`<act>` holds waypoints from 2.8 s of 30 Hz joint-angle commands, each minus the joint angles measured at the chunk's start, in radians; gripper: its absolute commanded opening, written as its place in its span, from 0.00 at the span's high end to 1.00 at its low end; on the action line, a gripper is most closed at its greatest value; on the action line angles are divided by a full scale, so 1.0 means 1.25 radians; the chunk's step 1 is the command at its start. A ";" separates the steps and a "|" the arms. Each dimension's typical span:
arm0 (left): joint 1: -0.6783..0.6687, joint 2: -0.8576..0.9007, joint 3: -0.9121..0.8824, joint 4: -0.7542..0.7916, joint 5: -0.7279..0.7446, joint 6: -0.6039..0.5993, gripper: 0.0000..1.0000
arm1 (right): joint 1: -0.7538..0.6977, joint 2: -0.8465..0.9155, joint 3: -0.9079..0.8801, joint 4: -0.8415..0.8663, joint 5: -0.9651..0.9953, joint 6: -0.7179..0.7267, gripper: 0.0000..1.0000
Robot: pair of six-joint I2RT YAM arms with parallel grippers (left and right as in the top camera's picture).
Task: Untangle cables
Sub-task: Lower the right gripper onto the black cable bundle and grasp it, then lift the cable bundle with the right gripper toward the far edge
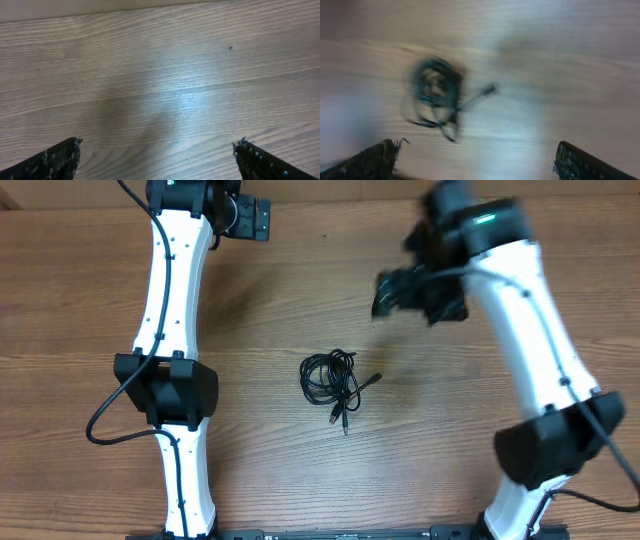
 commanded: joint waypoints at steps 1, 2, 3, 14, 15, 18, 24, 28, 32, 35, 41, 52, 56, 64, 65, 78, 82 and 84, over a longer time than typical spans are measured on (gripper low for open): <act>-0.018 -0.003 0.016 -0.002 0.039 -0.017 0.00 | 0.098 -0.109 0.002 -0.053 0.321 0.149 0.00; -0.019 -0.003 0.016 0.001 0.038 -0.017 0.00 | 0.114 -0.129 -0.009 -0.052 0.283 0.151 0.00; -0.020 -0.003 0.016 0.005 0.038 -0.016 0.00 | 0.122 -0.144 -0.020 -0.044 0.239 0.151 0.00; -0.020 -0.003 0.016 0.021 0.036 -0.013 0.00 | 0.128 -0.173 -0.435 0.100 0.066 0.100 0.00; -0.020 -0.003 0.016 0.022 0.036 -0.013 0.01 | 0.128 -0.173 -0.468 0.132 0.040 0.086 0.00; -0.020 -0.003 0.016 0.024 0.036 -0.013 0.00 | 0.128 -0.173 -0.544 0.258 -0.066 0.050 0.00; -0.020 -0.003 0.016 0.035 0.036 -0.013 0.00 | 0.127 -0.173 -0.554 0.397 -0.177 -0.026 0.00; -0.021 -0.003 0.016 0.038 0.036 -0.013 0.00 | 0.127 -0.172 -0.554 0.420 -0.172 -0.025 0.00; -0.021 -0.003 0.016 0.040 0.036 -0.013 0.00 | 0.127 -0.169 -0.565 0.436 -0.132 -0.025 0.00; -0.021 -0.003 0.016 0.040 0.036 -0.013 0.00 | 0.127 -0.169 -0.588 0.460 -0.109 -0.025 0.00; -0.021 -0.003 0.016 0.040 0.036 -0.013 0.00 | 0.126 -0.169 -0.643 0.517 -0.085 -0.025 0.00; -0.021 -0.003 0.016 0.039 0.036 -0.014 0.01 | 0.125 -0.168 -0.654 0.541 0.008 -0.024 0.00; -0.021 -0.003 0.016 0.035 0.036 -0.014 0.00 | 0.125 -0.161 -0.655 0.562 0.007 -0.021 0.16; -0.021 -0.003 0.016 0.032 0.036 -0.014 0.00 | 0.125 -0.110 -0.655 0.567 -0.001 -0.018 0.75; -0.021 -0.003 0.016 0.032 0.036 -0.014 0.00 | 0.125 -0.109 -0.655 0.567 -0.003 -0.017 0.80; -0.021 -0.003 0.016 0.036 0.036 -0.014 0.01 | 0.125 -0.108 -0.647 0.589 -0.005 -0.015 0.96; -0.021 -0.003 0.016 0.042 0.038 -0.014 0.00 | 0.121 -0.109 -0.605 0.565 -0.004 -0.016 0.96; -0.022 -0.003 0.016 0.048 0.039 -0.020 0.00 | 0.108 -0.109 -0.555 0.540 0.001 -0.016 0.96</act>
